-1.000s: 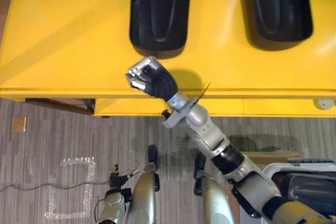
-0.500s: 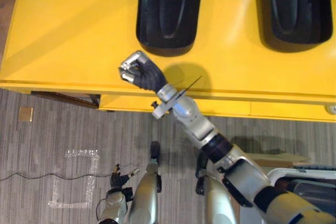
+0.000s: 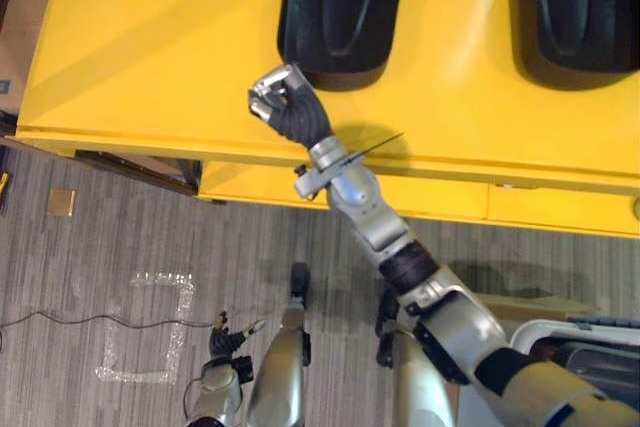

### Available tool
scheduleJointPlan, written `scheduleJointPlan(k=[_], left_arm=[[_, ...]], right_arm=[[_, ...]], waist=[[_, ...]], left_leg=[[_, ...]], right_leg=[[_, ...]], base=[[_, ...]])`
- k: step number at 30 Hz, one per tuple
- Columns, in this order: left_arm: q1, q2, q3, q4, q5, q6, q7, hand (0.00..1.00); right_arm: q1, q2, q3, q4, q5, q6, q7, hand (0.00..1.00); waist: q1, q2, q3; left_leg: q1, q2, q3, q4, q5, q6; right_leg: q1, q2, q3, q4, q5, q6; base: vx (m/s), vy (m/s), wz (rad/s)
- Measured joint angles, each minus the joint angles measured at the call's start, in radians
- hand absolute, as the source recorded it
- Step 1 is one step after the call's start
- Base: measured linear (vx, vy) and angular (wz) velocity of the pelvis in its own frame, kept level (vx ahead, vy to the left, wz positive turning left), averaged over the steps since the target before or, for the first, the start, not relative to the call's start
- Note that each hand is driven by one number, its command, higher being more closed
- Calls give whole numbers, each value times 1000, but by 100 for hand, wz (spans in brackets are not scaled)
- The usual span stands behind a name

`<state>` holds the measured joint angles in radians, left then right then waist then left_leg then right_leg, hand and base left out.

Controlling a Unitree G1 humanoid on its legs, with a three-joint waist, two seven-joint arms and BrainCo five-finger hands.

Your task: Walk over and take plastic housings, then place them on the shelf

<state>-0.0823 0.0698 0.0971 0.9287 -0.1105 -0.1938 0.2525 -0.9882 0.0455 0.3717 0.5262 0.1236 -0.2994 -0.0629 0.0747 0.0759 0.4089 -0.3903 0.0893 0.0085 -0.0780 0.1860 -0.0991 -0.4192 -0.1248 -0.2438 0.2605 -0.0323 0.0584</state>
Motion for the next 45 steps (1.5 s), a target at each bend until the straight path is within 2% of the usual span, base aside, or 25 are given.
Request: scheduleJointPlan(k=[7, 8, 9, 11, 14, 16, 17, 18, 19, 22, 26, 27, 28, 30, 31, 32, 33, 34, 36, 37, 39, 43, 45], left_arm=[[10, 0, -5, -8, -1, -3, 0, 0], [10, 1, -7, -9, -1, -3, -1, 0], [10, -1, -14, -7, -1, -3, -1, 0], [17, -6, -21, -7, -1, -2, -2, 0], [18, 3, -21, -15, -1, -10, -2, 0], [27, 1, -28, -19, -1, -10, -2, 0], [33, 1, -31, -22, -1, -10, -3, 0], [34, -5, -33, -21, -1, -8, -7, 0], [42, -11, -32, -21, -1, -8, -10, 0], [42, -4, -33, -37, -1, -18, -15, 0], [43, 2, -48, -43, -2, -18, -18, 0], [43, 1, -59, -43, -2, -18, -19, 0], [49, -6, -79, -42, -1, -17, -21, 0], [47, -2, -77, -46, -2, -19, -21, 0], [35, 3, -78, -45, -1, -22, -21, 0], [18, -7, -77, -38, -2, -19, -21, 0], [20, -17, -73, -35, -2, -19, -21, 0], [17, -27, -59, -23, -2, -17, -20, 0], [17, -30, -58, -24, -2, -17, -20, 0], [18, -32, -53, -23, -6, -17, -20, 0], [20, -36, -29, -17, -8, -14, -19, 0], [25, -25, -20, -17, -9, -17, -18, 0], [25, -18, -19, -29, -10, -18, -18, 0]], right_arm=[[-73, 3, -69, 94, -1, 0, -24, 100], [-88, 3, -84, 109, -1, 0, -29, 100], [-101, 0, -95, 118, -1, -2, -29, 100], [-107, -15, -106, 120, -1, -4, -30, 100], [-139, -29, -127, 144, 0, -7, -45, 100], [-181, -36, -135, 201, 0, -6, -47, 100], [-192, -37, -135, 211, 0, -6, -48, 100], [-202, -48, -142, 215, -1, -6, -48, 100], [-206, -56, -144, 215, -2, -7, -48, 100], [-238, -71, -156, 242, -2, -8, -70, 100], [-284, -90, -157, 297, -4, -8, -78, 100], [-290, -99, -157, 304, -15, -8, -85, 100], [-291, -116, -155, 303, -22, -8, -89, 100], [-293, -138, -156, 288, -22, -4, -93, 100], [-293, -160, -158, 259, -22, 5, -98, 100], [-281, -189, -164, 193, -30, 33, -95, 100], [-261, -207, -164, 142, -39, 45, -94, 100], [-207, -247, -177, 19, -43, 54, -95, 100], [-111, -307, -213, -153, -63, 63, -100, 100], [-62, -328, -235, -269, -72, 65, -107, 100], [38, -339, -264, -467, -84, 57, -110, 100], [230, -324, -306, -772, -76, -5, -107, 100], [307, -319, -343, -850, -44, -30, -106, 100]], waist=[[5, 26, 8], [4, 29, 10], [4, 29, 10], [7, 45, 14], [12, 49, 15], [29, 55, 17], [27, 57, 17], [27, 52, 21], [33, 63, 26], [29, 67, 26], [46, 69, 27], [47, 68, 27], [54, 85, 28], [48, 91, 30], [36, 80, 30], [33, 73, 34], [37, 84, 35], [41, 90, 47], [14, 86, 45], [19, 76, 49], [5, 68, 51], [-40, 31, 50], [-55, 10, 50]], left_leg=[[-14, 2, -9, -6, -2, -2], [-21, 1, -4, -7, -18, -24], [-43, -10, 3, 42, -10, 5], [-46, -20, 2, 82, -22, 12], [-42, -34, 1, 41, -20, 9], [-26, -37, 1, -3, -20, 7], [-30, -38, 2, -6, -28, -4], [-64, -54, 0, 97, -19, 27], [-67, -54, 0, 126, -48, 42], [-60, -68, 0, 77, -37, 28], [-30, -72, 0, -4, -28, 13], [-38, -79, -1, 10, -15, 24], [-62, -78, -6, 71, -10, 36], [-64, -84, -3, 56, -10, 35], [-74, -104, 4, 53, -17, 24], [-149, -130, -19, 269, -68, 109], [-168, -121, -28, 320, -127, 112], [-169, -109, -9, 305, -162, 88], [-163, -111, 7, 257, -134, 64], [-157, -109, 26, 234, -118, 63], [-150, -108, 42, 225, -111, 67], [-128, -84, 89, 223, -118, 76], [-116, -73, 105, 222, -125, 75]], right_leg=[[-3, -2, -21, -4, 1, 5], [-2, -8, -30, -18, 3, 8], [-5, -27, -37, -28, 10, 18], [-9, -34, -28, -13, 17, 28], [-17, -46, -30, -24, 30, 35], [-15, -46, -31, -35, 29, 35], [-14, -48, -31, -45, 30, 36], [-19, -66, -35, -50, 32, 38], [-17, -67, -28, -45, 42, 53], [-16, -73, -27, -72, 65, 52], [-16, -75, -29, -93, 66, 54], [-17, -86, -32, -98, 68, 54], [-20, -84, -32, -89, 75, 63], [-16, -86, -29, -96, 82, 68], [-20, -106, -30, -129, 89, 72], [-41, -133, -26, -128, 95, 72], [-44, -123, -20, -135, 102, 84], [-58, -113, 9, -102, 122, 81], [-31, -98, 28, -86, 113, 66], [-23, -96, 30, -122, 109, 66], [-25, -94, 42, -130, 122, 56], [-33, -75, 86, -132, 127, 61], [-34, -63, 106, -136, 127, 61]], base=[[-44, -31, 9], [-43, -8, 24], [-34, 3, 16], [2, 32, 3], [-45, 32, 20], [-96, -11, 11], [-67, 7, 13], [-35, 29, 0], [-8, 37, -3], [-38, 38, 17], [-78, -7, 13], [-63, -7, -8], [-79, 7, -3], [-67, 29, 17], [-66, 73, 33], [-58, 70, 16], [-34, 38, -23], [-14, 42, -18], [50, 44, 8], [99, 8, -7], [55, -7, -22], [59, -55, -34], [63, -75, -38]])
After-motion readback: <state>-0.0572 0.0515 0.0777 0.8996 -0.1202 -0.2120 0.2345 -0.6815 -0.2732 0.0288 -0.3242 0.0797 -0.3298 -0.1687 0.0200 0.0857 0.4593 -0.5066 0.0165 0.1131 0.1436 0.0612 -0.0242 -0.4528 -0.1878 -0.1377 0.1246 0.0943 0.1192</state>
